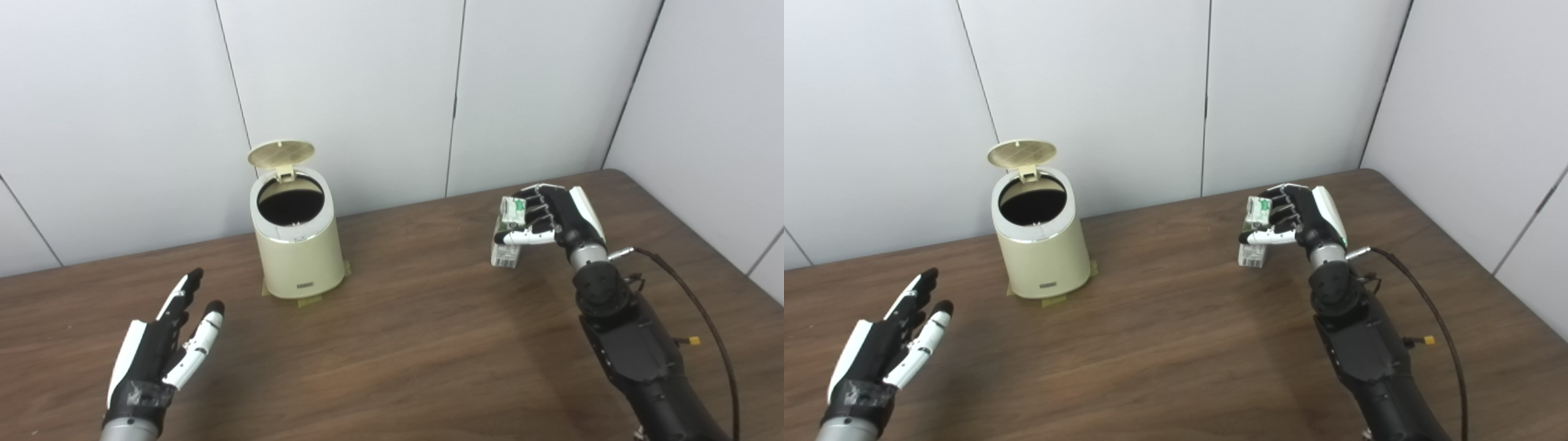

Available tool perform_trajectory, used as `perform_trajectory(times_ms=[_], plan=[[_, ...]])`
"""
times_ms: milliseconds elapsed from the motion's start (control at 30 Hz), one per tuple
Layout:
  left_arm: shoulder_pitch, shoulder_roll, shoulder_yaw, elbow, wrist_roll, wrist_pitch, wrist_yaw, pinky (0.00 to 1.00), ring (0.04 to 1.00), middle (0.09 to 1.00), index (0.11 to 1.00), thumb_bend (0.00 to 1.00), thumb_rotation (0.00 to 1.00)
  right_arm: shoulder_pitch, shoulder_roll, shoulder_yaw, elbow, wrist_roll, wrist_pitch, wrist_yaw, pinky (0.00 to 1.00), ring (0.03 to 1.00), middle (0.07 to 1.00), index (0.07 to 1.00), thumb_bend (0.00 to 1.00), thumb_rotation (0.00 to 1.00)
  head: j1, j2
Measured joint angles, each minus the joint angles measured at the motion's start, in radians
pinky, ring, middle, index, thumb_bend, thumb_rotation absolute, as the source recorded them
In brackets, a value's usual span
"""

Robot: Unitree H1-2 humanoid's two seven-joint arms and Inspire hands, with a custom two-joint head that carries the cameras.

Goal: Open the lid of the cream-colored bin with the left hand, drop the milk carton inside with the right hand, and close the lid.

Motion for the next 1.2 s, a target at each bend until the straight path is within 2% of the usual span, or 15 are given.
perform_trajectory(times_ms=[100, 300, 433, 600, 667, 833, 933, 1033, 1200], plan=[[0.000, 0.001, -0.005, 0.000, 0.000, 0.000, 0.011, 1.00, 1.000, 0.974, 0.984, 0.22, 0.67, 0.002, 0.000, 0.003, 0.000, -0.003, -0.005, -0.003, 0.42, 0.427, 0.502, 0.477, 0.52, 0.00, 0.000, 0.000], [-0.002, 0.009, -0.016, 0.009, -0.007, -0.001, 0.041, 1.00, 1.000, 0.971, 0.980, 0.22, 0.69, 0.002, 0.003, 0.009, 0.000, -0.013, -0.007, -0.014, 0.41, 0.424, 0.509, 0.470, 0.52, 0.00, 0.003, -0.002], [-0.003, 0.017, -0.023, 0.010, -0.009, -0.001, 0.048, 1.00, 0.999, 0.967, 0.978, 0.23, 0.70, 0.013, 0.006, 0.015, -0.004, -0.036, -0.042, -0.036, 0.41, 0.410, 0.511, 0.474, 0.52, 0.00, 0.018, -0.011], [-0.003, 0.026, -0.028, 0.022, -0.016, -0.008, 0.063, 1.00, 0.993, 0.958, 0.974, 0.23, 0.70, 0.051, 0.023, 0.015, -0.097, -0.050, -0.052, -0.047, 0.40, 0.392, 0.514, 0.473, 0.52, 0.00, 0.054, -0.018], [-0.003, 0.026, -0.030, 0.033, -0.027, -0.016, 0.076, 0.99, 0.986, 0.952, 0.969, 0.24, 0.69, 0.064, 0.036, 0.024, -0.171, -0.081, -0.061, -0.052, 0.32, 0.399, 0.523, 0.488, 0.50, 0.00, 0.063, -0.023], [-0.004, 0.024, -0.051, 0.045, -0.036, -0.018, 0.086, 1.00, 0.989, 0.955, 0.960, 0.26, 0.69, 0.068, 0.063, 0.082, -0.354, -0.168, -0.095, -0.052, 0.33, 0.413, 0.521, 0.488, 0.50, 0.00, 0.100, -0.034], [-0.004, 0.020, -0.066, 0.046, -0.038, -0.018, 0.089, 0.99, 0.985, 0.951, 0.971, 0.27, 0.69, 0.067, 0.090, 0.123, -0.404, -0.223, -0.127, -0.053, 0.31, 0.404, 0.534, 0.488, 0.50, 0.00, 0.135, -0.037], [-0.003, 0.013, -0.076, 0.047, -0.039, -0.018, 0.096, 0.99, 0.982, 0.943, 0.979, 0.29, 0.70, 0.064, 0.104, 0.178, -0.434, -0.283, -0.185, -0.050, 0.43, 0.394, 0.537, 0.484, 0.50, 0.00, 0.147, -0.038], [0.002, 0.007, -0.096, 0.080, -0.039, -0.023, 0.118, 0.98, 0.975, 0.941, 0.985, 0.33, 0.75, 0.020, 0.151, 0.235, -0.510, -0.347, -0.222, -0.022, 0.44, 0.406, 0.520, 0.482, 0.50, 0.00, 0.213, -0.046]])
